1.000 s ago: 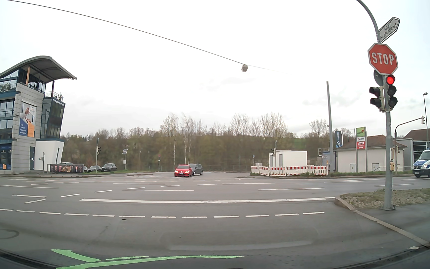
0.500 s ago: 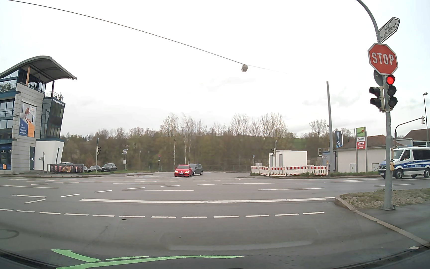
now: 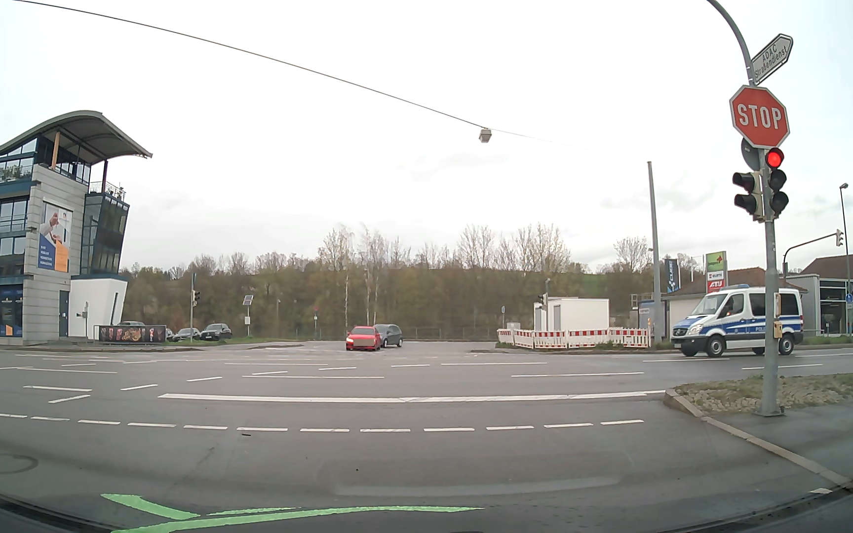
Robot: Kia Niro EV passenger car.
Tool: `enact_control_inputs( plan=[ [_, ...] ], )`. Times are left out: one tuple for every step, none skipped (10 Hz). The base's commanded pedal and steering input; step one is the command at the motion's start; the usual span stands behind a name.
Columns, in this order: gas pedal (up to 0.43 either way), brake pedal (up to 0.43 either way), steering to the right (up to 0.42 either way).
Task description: Follow the waypoints while adhering to traffic rules and regulations
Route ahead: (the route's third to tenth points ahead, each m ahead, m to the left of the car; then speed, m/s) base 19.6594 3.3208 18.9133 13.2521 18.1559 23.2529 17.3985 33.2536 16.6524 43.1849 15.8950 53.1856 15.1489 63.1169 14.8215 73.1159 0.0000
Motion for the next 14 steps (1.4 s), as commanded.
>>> enact_control_inputs(
  plan=[
    [0.0, 0.409, -0.073],
    [0.0, 0.409, -0.073],
    [0.0, 0.409, -0.073],
    [0.0, 0.409, -0.073],
    [0.0, 0.402, -0.073],
    [0.0, 0.409, -0.073],
    [0.0, 0.409, -0.073],
    [0.0, 0.409, -0.073],
    [0.0, 0.402, -0.073],
    [0.0, 0.402, -0.073],
    [0.0, 0.402, -0.073],
    [0.0, 0.409, -0.073],
    [0.0, 0.409, -0.073],
    [0.0, 0.409, -0.073]
  ],
)
